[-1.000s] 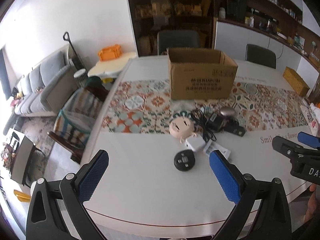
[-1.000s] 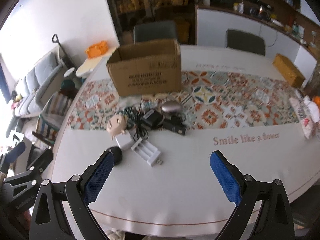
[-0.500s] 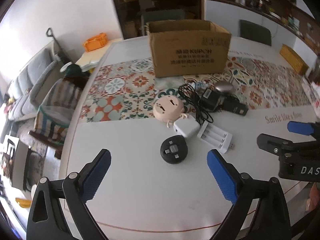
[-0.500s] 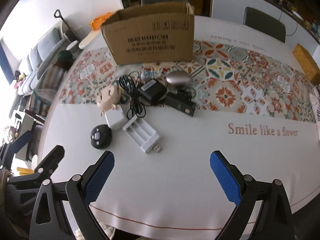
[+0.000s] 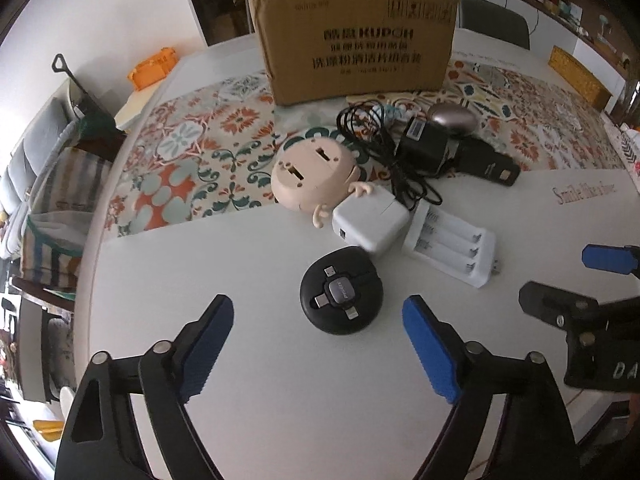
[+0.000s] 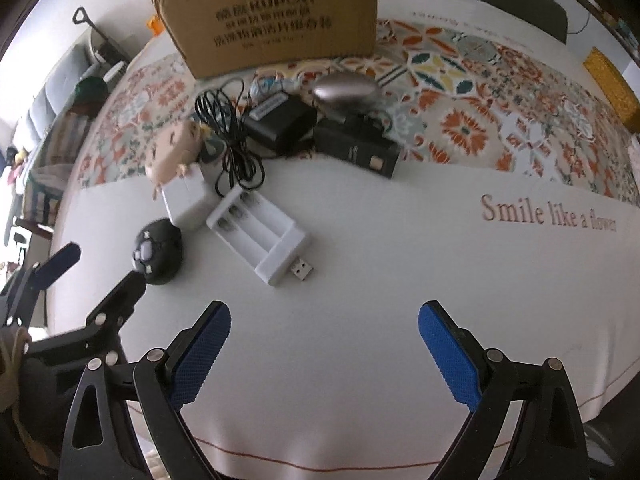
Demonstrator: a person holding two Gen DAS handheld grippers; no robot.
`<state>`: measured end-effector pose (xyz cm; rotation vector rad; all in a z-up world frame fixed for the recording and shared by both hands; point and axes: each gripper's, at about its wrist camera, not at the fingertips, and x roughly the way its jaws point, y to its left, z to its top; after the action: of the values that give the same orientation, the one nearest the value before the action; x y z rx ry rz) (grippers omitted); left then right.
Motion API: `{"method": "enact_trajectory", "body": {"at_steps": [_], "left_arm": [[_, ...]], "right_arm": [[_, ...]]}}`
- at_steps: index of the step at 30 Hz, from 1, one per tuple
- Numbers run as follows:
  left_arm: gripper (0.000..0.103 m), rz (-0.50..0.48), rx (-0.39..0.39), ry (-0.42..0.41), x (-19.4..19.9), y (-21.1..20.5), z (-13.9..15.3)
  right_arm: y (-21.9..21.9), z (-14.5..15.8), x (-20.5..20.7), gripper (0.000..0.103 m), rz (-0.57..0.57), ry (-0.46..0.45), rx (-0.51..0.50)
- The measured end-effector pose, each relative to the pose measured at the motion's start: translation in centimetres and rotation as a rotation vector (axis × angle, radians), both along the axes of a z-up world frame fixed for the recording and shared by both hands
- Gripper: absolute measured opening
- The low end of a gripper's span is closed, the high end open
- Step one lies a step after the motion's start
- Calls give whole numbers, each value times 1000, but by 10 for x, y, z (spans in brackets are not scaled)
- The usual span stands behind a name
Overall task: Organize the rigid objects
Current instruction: 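Move the left gripper onto the black round cable organizer and close it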
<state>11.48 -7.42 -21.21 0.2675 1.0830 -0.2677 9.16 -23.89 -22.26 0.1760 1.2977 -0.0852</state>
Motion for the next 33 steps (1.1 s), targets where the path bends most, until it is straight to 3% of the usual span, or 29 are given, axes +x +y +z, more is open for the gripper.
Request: {"method": "enact_trajectory", "body": {"at_steps": [12,25,33], "left_arm": [[75,-37,-19,11,13,-8,-30],[55,-37,-79,50,20,-6,-42],[55,-60,-104,52,17,-2,-41]], "right_arm": [[10,-21,11,94,34,5,15],[15,-27,16,93,42,-4,36],[24,-27,23,90,65,-16,15]]}}
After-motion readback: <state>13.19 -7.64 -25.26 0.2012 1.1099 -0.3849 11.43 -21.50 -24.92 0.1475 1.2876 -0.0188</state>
